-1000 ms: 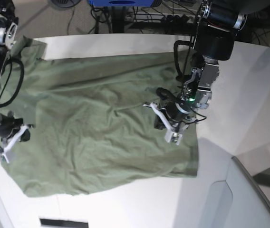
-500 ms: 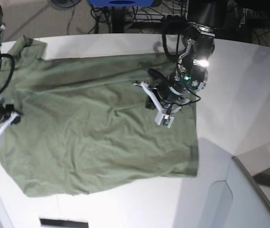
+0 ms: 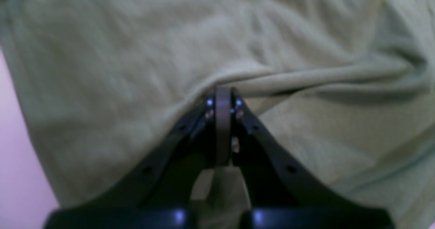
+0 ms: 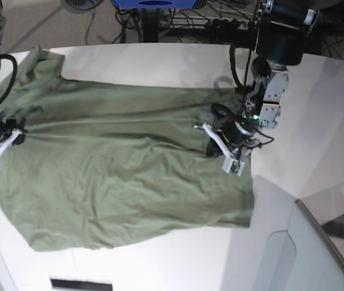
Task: Layout the t-shirt on the table in an organized manner, then fold the t-shirt properly
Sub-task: 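Drag the shirt edge with the left gripper toward the right gripper, then regrasp the shirt edge with both grippers near the collar and hem corners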
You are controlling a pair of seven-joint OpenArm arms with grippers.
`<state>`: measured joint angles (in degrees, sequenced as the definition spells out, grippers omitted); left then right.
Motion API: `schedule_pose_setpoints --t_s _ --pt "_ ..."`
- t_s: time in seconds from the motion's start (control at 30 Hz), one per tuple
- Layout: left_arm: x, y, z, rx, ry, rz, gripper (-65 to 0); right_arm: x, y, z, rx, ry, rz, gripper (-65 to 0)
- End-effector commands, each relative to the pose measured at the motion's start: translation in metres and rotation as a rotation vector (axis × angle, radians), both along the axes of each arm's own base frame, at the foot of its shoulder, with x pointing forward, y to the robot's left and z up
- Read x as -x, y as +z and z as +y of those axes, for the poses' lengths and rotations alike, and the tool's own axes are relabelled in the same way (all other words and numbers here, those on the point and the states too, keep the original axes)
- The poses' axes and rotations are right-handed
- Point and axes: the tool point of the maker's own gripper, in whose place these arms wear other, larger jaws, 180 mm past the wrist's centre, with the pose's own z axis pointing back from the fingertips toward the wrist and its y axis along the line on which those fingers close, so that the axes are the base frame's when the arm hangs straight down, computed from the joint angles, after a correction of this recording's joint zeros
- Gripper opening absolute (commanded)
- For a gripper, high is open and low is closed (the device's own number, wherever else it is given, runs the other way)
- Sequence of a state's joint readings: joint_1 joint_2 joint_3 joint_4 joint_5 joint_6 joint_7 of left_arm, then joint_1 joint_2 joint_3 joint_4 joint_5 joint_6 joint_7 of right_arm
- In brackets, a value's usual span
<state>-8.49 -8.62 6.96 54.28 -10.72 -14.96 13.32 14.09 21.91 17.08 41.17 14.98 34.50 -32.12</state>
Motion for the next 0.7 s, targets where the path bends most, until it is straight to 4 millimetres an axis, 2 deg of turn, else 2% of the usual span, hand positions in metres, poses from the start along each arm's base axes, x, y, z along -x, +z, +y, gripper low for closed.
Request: schedule_pose_setpoints --t_s 0.0,0.13,0.2,0.3,0.37,0.47,0.5,0.6,0.67 --pt "-0.012 0.004 0.012 -0.045 0.016 0.003 -65.0 -0.005 0.008 -0.010 0.025 0.006 -0.003 -58.8" --pt "-0.037 0.020 0.013 -0.049 0.017 -0.035 -65.0 -0.006 0.009 -0.010 0.024 0.005 -0.007 -59.0" --pt "-0.048 0.030 0.012 -0.048 0.016 -0.061 -65.0 -0.014 0.018 -0.009 0.039 0.020 -0.041 -59.1" --pt "-0.056 0.047 0.008 -0.040 0.010 -0.110 -65.0 -0.022 0.040 -0.009 0.093 0.064 -0.119 -59.1" --pt "-0.056 0.057 0.003 -0.043 -0.005 -0.109 -65.0 -0.028 0.061 -0.006 0.142 0.105 -0.183 -59.1" --pt "-0.039 0.066 -0.007 -0.056 -0.037 -0.089 -65.0 -0.016 0.077 -0.004 0.210 0.158 -0.169 -59.1" --pt "-0.028 0.066 -0.011 -0.057 -0.050 -0.081 -65.0 -0.009 0.080 -0.005 0.223 0.154 -0.151 -59.1" --pt "0.006 0.065 -0.021 -0.060 -0.082 -0.067 -65.0 0.013 0.078 0.004 0.205 0.113 -0.116 -59.1" --pt "0.032 0.054 -0.025 -0.052 -0.090 -0.034 -65.0 0.029 0.066 0.016 0.180 0.114 -0.085 -59.1"
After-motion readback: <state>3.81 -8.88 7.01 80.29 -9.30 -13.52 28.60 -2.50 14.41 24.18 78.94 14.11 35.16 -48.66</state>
